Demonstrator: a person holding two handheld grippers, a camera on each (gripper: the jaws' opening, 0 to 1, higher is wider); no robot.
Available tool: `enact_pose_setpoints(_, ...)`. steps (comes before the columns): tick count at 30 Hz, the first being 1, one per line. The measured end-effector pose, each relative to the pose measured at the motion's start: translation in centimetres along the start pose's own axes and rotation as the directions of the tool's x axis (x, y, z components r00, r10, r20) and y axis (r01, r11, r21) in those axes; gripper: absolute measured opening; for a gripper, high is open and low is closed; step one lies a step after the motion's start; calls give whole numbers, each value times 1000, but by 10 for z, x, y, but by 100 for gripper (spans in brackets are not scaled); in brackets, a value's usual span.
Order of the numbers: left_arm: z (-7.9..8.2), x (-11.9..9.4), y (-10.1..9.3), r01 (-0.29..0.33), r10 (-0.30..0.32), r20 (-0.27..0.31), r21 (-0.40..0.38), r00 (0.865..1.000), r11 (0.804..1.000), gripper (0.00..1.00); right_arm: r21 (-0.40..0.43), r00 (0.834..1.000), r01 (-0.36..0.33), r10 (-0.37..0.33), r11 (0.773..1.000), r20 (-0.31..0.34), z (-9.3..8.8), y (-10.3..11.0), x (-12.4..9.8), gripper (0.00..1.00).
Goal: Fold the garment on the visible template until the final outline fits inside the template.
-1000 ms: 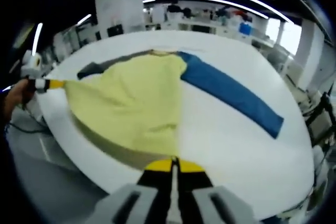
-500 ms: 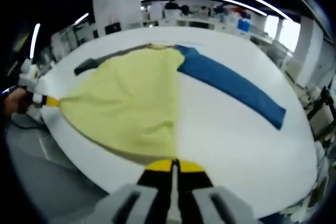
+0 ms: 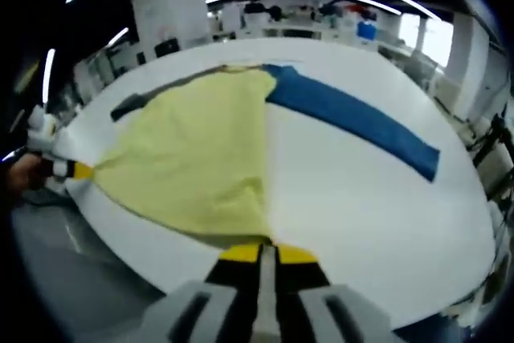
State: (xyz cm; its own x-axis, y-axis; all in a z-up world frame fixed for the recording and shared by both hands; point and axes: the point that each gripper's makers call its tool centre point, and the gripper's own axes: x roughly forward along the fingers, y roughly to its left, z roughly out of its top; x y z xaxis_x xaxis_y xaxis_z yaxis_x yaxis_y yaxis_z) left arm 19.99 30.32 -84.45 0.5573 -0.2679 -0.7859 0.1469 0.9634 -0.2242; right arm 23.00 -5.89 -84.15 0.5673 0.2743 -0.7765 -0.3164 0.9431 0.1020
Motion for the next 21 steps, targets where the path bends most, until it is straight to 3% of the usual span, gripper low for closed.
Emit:
enact_pose_setpoints(2, 3, -2, 1, 2, -2, 11, 5, 1000, 1000, 11, 25, 1000, -13, 13, 1000, 4, 1, 0, -3, 11)
enact_pose_setpoints(5, 19, -7, -3, 32, -36, 89, 40, 995, 999, 22, 62, 999, -41, 40, 997, 31, 8, 3, -6, 18)
enact_pose_setpoints(9, 36, -15, -4, 25, -42, 156, 111, 987, 994, 38, 75, 996, -72, 68, 995, 56, 17, 6, -9, 20)
enact_pose_setpoints(14, 48, -18, -3, 39, -71, 197, 161, 978, 986, 53, 57, 997, -75, 73, 996, 36, 14, 6, -6, 19)
enact_pose_setpoints(18, 52, -20, -5, 51, -88, 210, 176, 974, 983, 59, 153, 988, -138, 126, 978, 85, 21, 14, -6, 18)
enact_pose_setpoints(21, 54, -21, -9, 62, -104, 219, 194, 970, 979, 64, 184, 987, -145, 128, 972, 98, 25, 13, -4, 18)
